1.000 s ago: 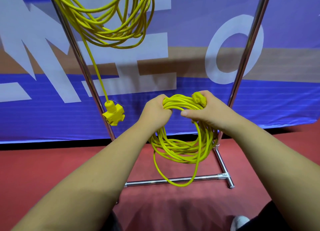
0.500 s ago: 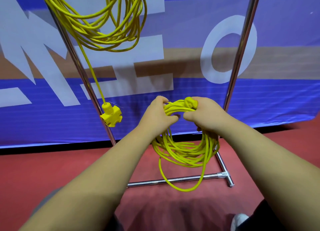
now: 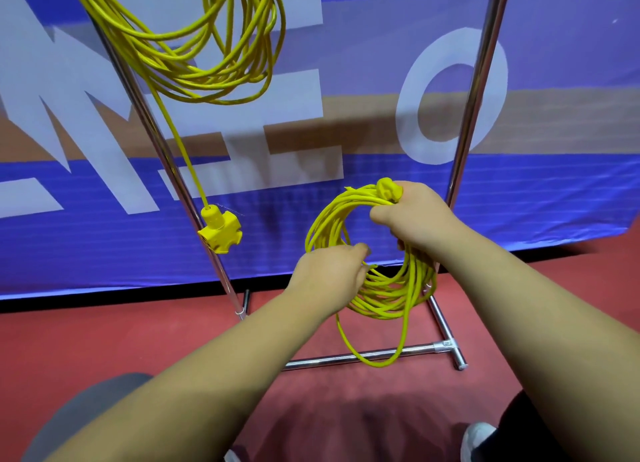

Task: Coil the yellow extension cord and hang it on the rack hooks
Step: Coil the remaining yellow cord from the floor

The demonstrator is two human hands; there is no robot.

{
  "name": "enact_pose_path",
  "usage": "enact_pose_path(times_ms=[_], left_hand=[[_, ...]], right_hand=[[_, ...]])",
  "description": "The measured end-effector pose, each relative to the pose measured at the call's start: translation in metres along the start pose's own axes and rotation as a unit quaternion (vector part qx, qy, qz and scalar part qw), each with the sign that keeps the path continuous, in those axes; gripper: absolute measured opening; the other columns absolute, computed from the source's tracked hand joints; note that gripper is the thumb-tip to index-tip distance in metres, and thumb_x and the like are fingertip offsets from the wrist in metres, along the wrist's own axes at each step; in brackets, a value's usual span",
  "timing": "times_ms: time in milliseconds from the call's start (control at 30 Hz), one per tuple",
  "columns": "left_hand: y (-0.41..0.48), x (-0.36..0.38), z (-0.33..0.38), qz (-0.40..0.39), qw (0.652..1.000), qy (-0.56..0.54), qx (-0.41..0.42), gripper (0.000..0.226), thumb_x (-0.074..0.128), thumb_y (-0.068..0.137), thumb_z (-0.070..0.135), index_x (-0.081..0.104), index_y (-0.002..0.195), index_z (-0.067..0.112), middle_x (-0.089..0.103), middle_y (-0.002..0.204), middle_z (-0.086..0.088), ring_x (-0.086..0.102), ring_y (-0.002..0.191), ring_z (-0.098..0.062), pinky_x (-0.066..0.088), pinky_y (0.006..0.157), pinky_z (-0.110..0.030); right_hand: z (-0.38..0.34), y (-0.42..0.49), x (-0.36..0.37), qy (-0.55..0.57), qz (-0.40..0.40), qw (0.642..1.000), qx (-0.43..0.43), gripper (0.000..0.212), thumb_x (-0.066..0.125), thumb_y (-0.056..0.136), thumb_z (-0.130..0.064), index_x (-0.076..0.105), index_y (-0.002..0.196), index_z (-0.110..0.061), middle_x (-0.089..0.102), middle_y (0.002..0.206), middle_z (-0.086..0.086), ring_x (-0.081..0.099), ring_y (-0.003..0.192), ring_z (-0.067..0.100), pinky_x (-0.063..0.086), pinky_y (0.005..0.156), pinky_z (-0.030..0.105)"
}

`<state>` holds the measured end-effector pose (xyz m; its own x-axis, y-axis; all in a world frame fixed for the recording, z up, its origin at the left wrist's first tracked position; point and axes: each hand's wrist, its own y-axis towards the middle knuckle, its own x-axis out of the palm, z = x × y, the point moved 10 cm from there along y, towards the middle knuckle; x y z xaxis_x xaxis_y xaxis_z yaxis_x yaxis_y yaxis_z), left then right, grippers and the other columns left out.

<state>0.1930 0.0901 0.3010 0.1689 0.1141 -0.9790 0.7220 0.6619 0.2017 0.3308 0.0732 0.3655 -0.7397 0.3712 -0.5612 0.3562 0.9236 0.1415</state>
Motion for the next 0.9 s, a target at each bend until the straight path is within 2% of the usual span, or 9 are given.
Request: enact_pose_path(times_ms=[133,267,400,500,600,667,733,833,900], left_hand=[[0.002,0.021,0.019,-0.053,0.997,0.06,0.021,0.025,0.049,0.101,0.022,0.057,0.124,0.029,0.066,0.103,-0.002,0.07,0.094,-0.037,0.042,0.058,-0.037],[0.006,0.024,0.012,-0.081,0.996,0.026,-0.004,0.031,0.048,0.1,0.018,0.061,0.122,0.035,0.063,0.106,-0.001,0.067,0.097,-0.036,0.04,0.062,-0.036],[0.007,-0.003,-0.001,-0.016,0.999,-0.005,-0.036,0.02,0.049,0.1,0.024,0.058,0.116,0.033,0.067,0.1,-0.005,0.067,0.093,-0.038,0.038,0.063,-0.035],[0.01,-0.032,-0.027,0.073,0.992,-0.067,-0.076,0.018,0.051,0.102,0.038,0.065,0.111,0.031,0.069,0.087,-0.009,0.067,0.084,-0.039,0.048,0.063,-0.036],[0.005,-0.049,-0.04,0.153,0.956,-0.232,-0.094,0.019,0.059,0.097,0.036,0.074,0.102,0.026,0.074,0.078,-0.002,0.074,0.073,-0.024,0.059,0.067,-0.04],[0.002,-0.055,-0.05,0.181,0.892,-0.384,-0.153,0.013,0.065,0.097,0.021,0.077,0.095,0.024,0.076,0.077,0.0,0.076,0.071,-0.012,0.063,0.071,-0.04],[0.002,-0.061,-0.057,0.199,0.833,-0.482,-0.187,0.018,0.066,0.096,0.009,0.077,0.098,0.023,0.078,0.079,0.0,0.078,0.076,-0.011,0.064,0.079,-0.041],[0.005,-0.07,-0.054,0.198,0.839,-0.485,-0.144,0.022,0.068,0.096,0.007,0.079,0.11,0.019,0.08,0.087,0.002,0.077,0.087,-0.008,0.062,0.089,-0.039],[0.005,-0.074,-0.051,0.202,0.843,-0.484,-0.12,0.024,0.069,0.096,0.007,0.079,0.115,0.018,0.08,0.09,0.003,0.077,0.09,-0.007,0.062,0.092,-0.04]], right_hand=[[0.0,0.0,0.006,-0.006,-0.01,1.0,0.001,0.025,0.067,0.077,-0.015,0.045,0.067,-0.021,0.044,0.057,0.002,0.047,0.047,0.021,0.057,0.05,0.044],[0.0,0.0,0.01,-0.024,-0.016,1.0,-0.011,0.026,0.069,0.077,-0.015,0.045,0.068,-0.019,0.041,0.057,0.0,0.041,0.052,0.021,0.054,0.052,0.046],[0.008,0.004,0.008,-0.053,-0.012,0.999,-0.001,0.026,0.071,0.077,-0.018,0.047,0.067,-0.018,0.043,0.054,-0.004,0.042,0.051,0.019,0.045,0.053,0.037],[0.017,0.007,0.01,-0.074,-0.021,0.997,0.021,0.024,0.072,0.076,-0.02,0.05,0.068,-0.018,0.049,0.055,-0.001,0.047,0.052,0.021,0.046,0.054,0.037],[0.023,0.008,0.014,-0.056,-0.033,0.997,0.049,0.019,0.071,0.078,-0.019,0.053,0.073,-0.016,0.054,0.055,0.004,0.051,0.047,0.019,0.047,0.053,0.031],[0.027,0.008,0.016,-0.049,-0.039,0.996,0.068,0.017,0.069,0.08,-0.019,0.054,0.073,-0.016,0.058,0.056,0.007,0.051,0.044,0.019,0.046,0.053,0.029],[0.03,0.009,0.016,-0.032,-0.038,0.995,0.085,0.017,0.068,0.081,-0.019,0.054,0.073,-0.016,0.062,0.058,0.01,0.05,0.042,0.016,0.042,0.053,0.028],[0.031,0.01,0.02,-0.014,-0.048,0.995,0.088,0.015,0.068,0.08,-0.018,0.054,0.074,-0.017,0.062,0.056,0.008,0.047,0.04,0.013,0.038,0.053,0.028],[0.027,0.011,0.026,-0.012,-0.064,0.995,0.071,0.016,0.07,0.079,-0.017,0.054,0.075,-0.017,0.06,0.055,0.005,0.048,0.045,0.017,0.041,0.055,0.031]])
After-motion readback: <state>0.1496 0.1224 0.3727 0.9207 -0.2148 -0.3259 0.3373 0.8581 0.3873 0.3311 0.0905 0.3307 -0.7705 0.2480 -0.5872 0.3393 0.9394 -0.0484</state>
